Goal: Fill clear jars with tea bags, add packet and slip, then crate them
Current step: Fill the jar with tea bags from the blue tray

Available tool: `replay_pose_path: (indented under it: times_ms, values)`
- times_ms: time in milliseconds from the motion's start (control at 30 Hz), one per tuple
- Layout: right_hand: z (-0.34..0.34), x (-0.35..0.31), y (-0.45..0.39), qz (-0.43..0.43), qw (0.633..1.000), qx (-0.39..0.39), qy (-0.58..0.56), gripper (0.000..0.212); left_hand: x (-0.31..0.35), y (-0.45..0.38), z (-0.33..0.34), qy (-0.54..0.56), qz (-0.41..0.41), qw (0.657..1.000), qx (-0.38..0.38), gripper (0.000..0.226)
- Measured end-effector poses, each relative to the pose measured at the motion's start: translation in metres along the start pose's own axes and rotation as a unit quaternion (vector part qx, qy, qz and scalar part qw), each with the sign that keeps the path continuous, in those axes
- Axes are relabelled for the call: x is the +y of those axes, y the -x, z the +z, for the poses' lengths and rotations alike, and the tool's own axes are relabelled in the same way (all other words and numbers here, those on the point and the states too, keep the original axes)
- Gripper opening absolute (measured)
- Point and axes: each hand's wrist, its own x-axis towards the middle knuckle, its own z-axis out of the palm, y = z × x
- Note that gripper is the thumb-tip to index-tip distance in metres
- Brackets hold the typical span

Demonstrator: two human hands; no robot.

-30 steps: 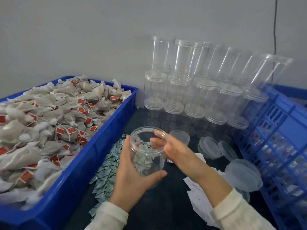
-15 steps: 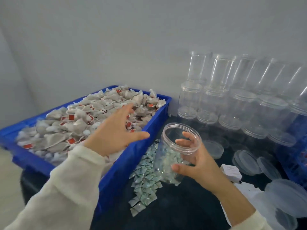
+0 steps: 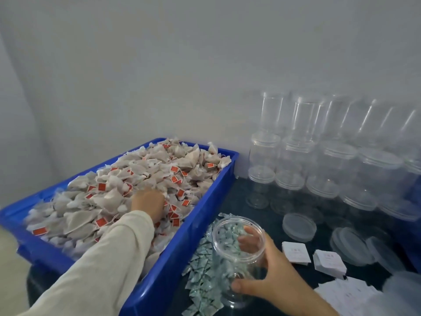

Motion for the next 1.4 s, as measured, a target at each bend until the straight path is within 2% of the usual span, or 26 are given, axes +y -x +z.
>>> replay_pose_path:
  times_ms: [133, 200, 367, 467, 533, 633, 767, 900, 1067, 1167, 1267, 1400]
  values:
    - [-0.001, 0.005, 0.002, 0.016, 1.000, -0.003, -0.003, 0.094, 0.004, -0.003, 0.006, -0.032, -0.008, 0.999, 0.008, 0.024]
    - [0.000, 0.008, 0.002, 0.016, 1.000, 0.001, -0.007, 0.095, 0.005, -0.004, 0.007, -0.015, -0.006, 1.000, 0.024, 0.026]
    - [0.002, 0.015, 0.006, 0.013, 1.000, 0.002, -0.017, 0.095, 0.008, -0.001, 0.003, 0.118, -0.033, 0.992, 0.042, 0.023]
    - [0.001, 0.019, 0.007, 0.021, 0.999, 0.001, -0.040, 0.095, 0.004, 0.000, -0.009, 0.267, -0.054, 0.960, 0.058, 0.021]
    - [0.001, 0.020, 0.007, 0.027, 0.999, 0.003, -0.040, 0.096, -0.004, 0.002, -0.019, 0.313, -0.059, 0.944, 0.090, 0.017]
    - [0.003, 0.019, 0.005, 0.034, 0.999, 0.003, -0.038, 0.098, -0.019, 0.002, -0.030, 0.326, -0.038, 0.934, 0.138, 0.022]
    - [0.008, 0.017, 0.001, 0.044, 0.998, -0.003, -0.039, 0.104, -0.027, 0.005, -0.042, 0.375, -0.015, 0.919, 0.122, 0.021]
    - [0.012, 0.015, -0.001, 0.045, 0.998, -0.009, -0.033, 0.099, -0.020, 0.008, -0.060, 0.414, 0.025, 0.901, 0.122, 0.027]
    - [0.011, 0.013, 0.001, 0.039, 0.999, -0.008, -0.030, 0.097, -0.004, 0.011, -0.085, 0.424, 0.067, 0.896, 0.112, 0.027]
    - [0.009, 0.014, 0.002, 0.039, 0.999, -0.006, -0.025, 0.094, 0.001, 0.012, -0.100, 0.462, 0.079, 0.875, 0.123, 0.025]
    - [0.007, 0.015, 0.001, 0.045, 0.999, 0.002, -0.009, 0.096, 0.006, 0.014, -0.120, 0.530, 0.085, 0.838, 0.100, 0.021]
    - [0.007, 0.011, -0.003, 0.040, 0.999, 0.001, 0.000, 0.086, 0.016, 0.018, -0.146, 0.583, 0.093, 0.802, 0.084, 0.015]
